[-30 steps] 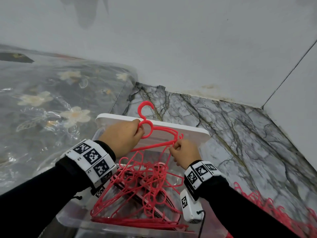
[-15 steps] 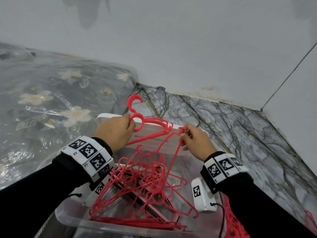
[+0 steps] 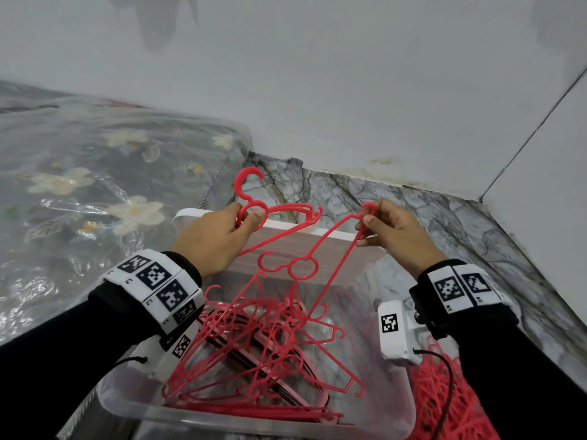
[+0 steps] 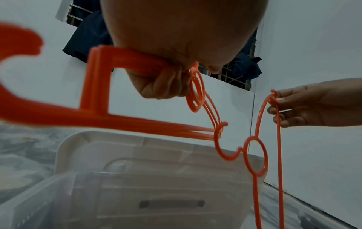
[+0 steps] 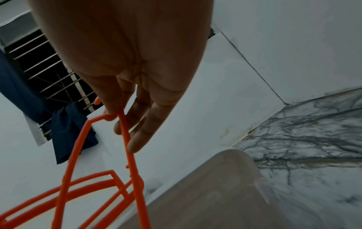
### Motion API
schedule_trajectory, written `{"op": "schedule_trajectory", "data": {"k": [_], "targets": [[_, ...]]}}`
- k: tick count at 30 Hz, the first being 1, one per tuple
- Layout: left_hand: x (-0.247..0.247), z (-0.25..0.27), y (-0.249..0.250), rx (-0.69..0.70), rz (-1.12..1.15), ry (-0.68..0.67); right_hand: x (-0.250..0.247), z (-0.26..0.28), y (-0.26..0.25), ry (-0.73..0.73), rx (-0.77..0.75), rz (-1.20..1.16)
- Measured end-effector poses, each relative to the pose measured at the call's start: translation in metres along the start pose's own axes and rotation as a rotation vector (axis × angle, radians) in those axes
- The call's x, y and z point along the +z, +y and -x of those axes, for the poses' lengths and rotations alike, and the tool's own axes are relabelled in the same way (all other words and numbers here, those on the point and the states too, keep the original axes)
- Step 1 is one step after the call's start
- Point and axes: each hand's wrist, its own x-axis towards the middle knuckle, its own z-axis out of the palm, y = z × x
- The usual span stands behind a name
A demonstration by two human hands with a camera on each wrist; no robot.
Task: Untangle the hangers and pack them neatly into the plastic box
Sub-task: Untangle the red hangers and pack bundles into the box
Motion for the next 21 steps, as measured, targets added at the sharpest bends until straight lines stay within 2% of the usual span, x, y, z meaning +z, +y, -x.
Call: {"op": "schedule_trajectory", "data": {"k": [2, 5, 9, 12, 18, 21], "targets": [[0.001, 0.001, 0.002, 0.044, 0.001, -0.024, -0.003, -0.001, -0.001, 0.035, -0.045, -0.075], [0.009, 0.0, 0.002, 0.094, 0.08, -0.149, -0.004, -0.004, -0.002, 0.085, -0.092, -0.164], [0.015, -0.001, 0.0, 0.143, -0.016, -0.2, -0.003, -0.005, -0.003, 0.086, -0.131, -0.148], [0.016, 0.0, 0.001, 0.134, 0.015, -0.196, 0.0, -0.003, -0.002, 0.009, -0.143, -0.043], [0.017, 0.001, 0.002, 0.116, -0.05, -0.194, 0.014, 0.009, 0.02, -0.205, -0.128, 0.418], [0.017, 0.001, 0.002, 0.114, -0.078, -0.197, 0.015, 0.01, 0.024, -0.249, -0.137, 0.557]]}}
